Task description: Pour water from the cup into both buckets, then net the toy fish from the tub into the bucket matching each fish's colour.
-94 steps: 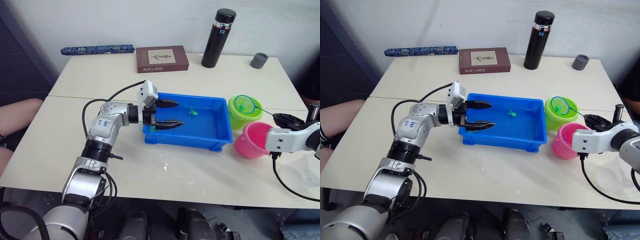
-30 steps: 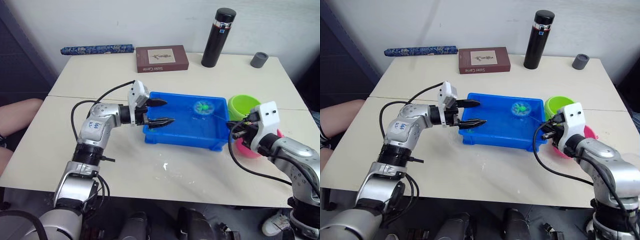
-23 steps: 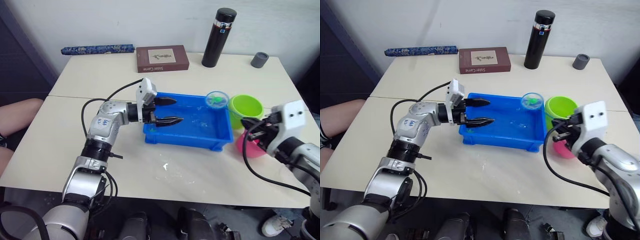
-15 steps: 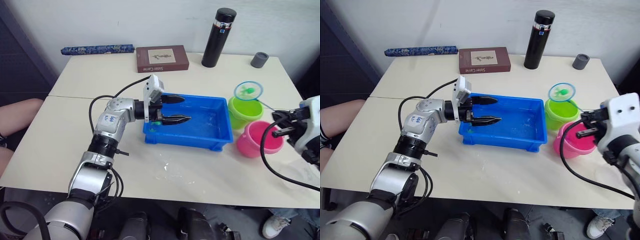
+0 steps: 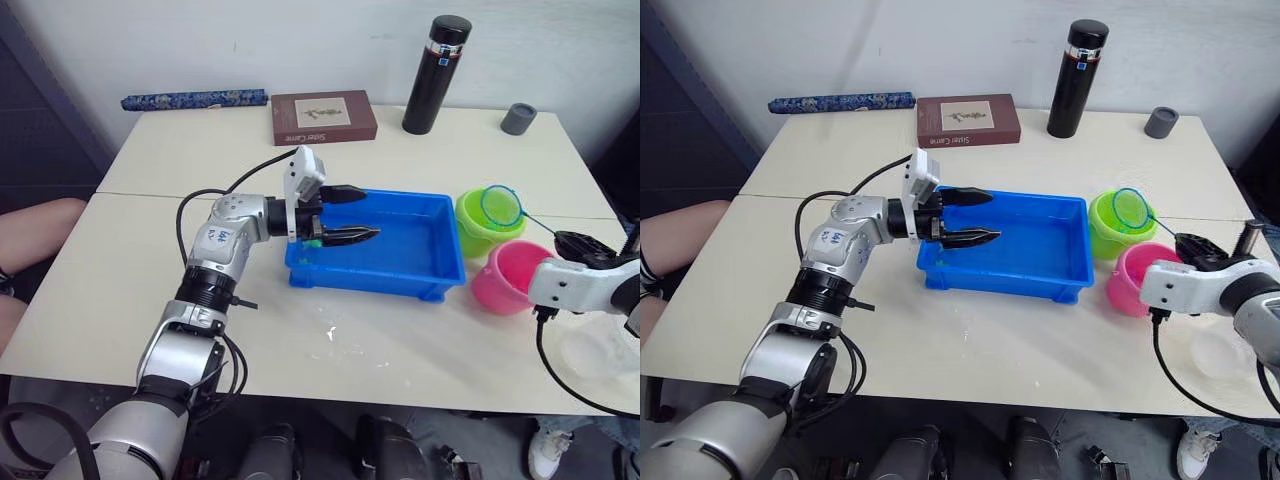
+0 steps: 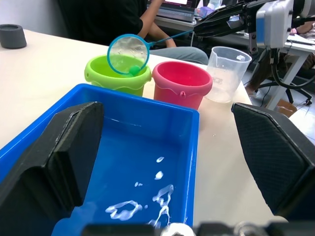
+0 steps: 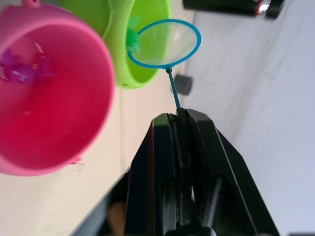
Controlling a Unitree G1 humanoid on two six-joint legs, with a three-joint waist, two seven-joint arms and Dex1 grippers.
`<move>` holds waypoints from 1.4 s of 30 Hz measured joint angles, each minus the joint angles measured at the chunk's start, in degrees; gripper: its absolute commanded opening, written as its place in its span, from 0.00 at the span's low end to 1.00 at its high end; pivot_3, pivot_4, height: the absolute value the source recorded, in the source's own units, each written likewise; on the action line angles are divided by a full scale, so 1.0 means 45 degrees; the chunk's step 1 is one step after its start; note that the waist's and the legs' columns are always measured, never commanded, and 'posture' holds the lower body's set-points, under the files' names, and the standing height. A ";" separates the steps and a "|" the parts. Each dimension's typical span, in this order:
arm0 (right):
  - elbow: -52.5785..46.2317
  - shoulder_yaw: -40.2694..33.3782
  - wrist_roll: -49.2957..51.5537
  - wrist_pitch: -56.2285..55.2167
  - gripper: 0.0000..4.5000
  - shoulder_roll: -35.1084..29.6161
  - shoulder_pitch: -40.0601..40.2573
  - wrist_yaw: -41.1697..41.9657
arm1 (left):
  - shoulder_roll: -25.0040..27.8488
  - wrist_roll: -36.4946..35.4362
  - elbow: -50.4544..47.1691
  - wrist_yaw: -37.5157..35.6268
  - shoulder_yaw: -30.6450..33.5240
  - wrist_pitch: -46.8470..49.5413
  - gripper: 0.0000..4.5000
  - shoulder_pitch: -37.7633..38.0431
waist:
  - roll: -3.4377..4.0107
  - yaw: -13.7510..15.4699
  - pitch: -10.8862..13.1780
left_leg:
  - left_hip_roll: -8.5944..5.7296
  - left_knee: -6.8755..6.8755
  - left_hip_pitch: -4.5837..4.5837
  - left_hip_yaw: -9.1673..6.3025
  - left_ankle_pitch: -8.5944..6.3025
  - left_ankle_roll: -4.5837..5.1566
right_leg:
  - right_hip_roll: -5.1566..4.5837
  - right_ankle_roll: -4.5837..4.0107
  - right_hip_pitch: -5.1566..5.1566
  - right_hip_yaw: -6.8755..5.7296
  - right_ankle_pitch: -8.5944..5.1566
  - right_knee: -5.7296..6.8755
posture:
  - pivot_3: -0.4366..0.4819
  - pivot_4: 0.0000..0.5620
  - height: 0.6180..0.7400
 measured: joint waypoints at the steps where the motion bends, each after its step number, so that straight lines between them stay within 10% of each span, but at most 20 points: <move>1: 0.0318 -0.0021 -0.0361 -0.0477 0.00 -0.0008 -0.0050 0.0039 | 0.0046 0.0000 0.0000 -0.0002 0.0005 0.0000 0.99 0.0002 | 0.0000 0.0012 0.0000 | 0.0000 0.0006 -0.0007 -0.0006 0.0000 0.0000 | -0.0001 0.0000 0.0003 -0.0008 0.0000 -0.0004 | 0.48 0.27 1.00; 9: 0.0039 -0.1010 0.4257 0.1057 0.00 0.3675 -0.3814 0.1828 | 0.1030 0.0521 0.0018 -0.0326 -0.0177 -0.0406 0.99 0.0061 | -0.0008 -0.0075 0.0006 | 0.0021 0.0005 0.0009 -0.0031 0.0002 -0.0011 | 0.0024 0.0003 0.0026 -0.0030 0.0003 -0.0015 | 0.48 0.27 1.00; 18: -0.2042 0.1568 0.9031 0.5914 0.00 0.5276 -0.6169 0.4027 | 0.4095 0.1715 -0.0001 -0.1420 -0.0515 -0.0996 0.99 0.1082 | -0.0004 -0.0003 0.0006 | 0.0001 0.0031 -0.0012 -0.0051 -0.0001 0.0001 | -0.0001 0.0001 0.0026 -0.0049 0.0003 -0.0008 | 0.48 0.27 1.00; 28: 0.0417 0.5554 0.7437 0.3973 0.00 0.5530 -0.8079 0.5456 | 0.5571 0.1884 -0.2185 -0.1555 -0.0491 0.0069 0.99 0.2168 | -0.0005 -0.0072 0.0006 | -0.0012 0.0033 -0.0021 -0.0063 -0.0007 0.0016 | -0.0009 0.0003 0.0025 -0.0058 0.0003 -0.0010 | 0.48 0.27 1.00; 42: 0.3398 0.7188 0.5882 0.0592 0.00 0.7111 -0.9664 0.7163 | 0.5932 0.1514 -0.4068 -0.1194 -0.0443 0.1412 0.99 0.3014 | -0.0005 -0.0072 0.0006 | -0.0003 0.0043 -0.0021 -0.0068 -0.0007 0.0013 | -0.0009 0.0002 0.0027 -0.0062 0.0003 -0.0005 | 0.48 0.27 1.00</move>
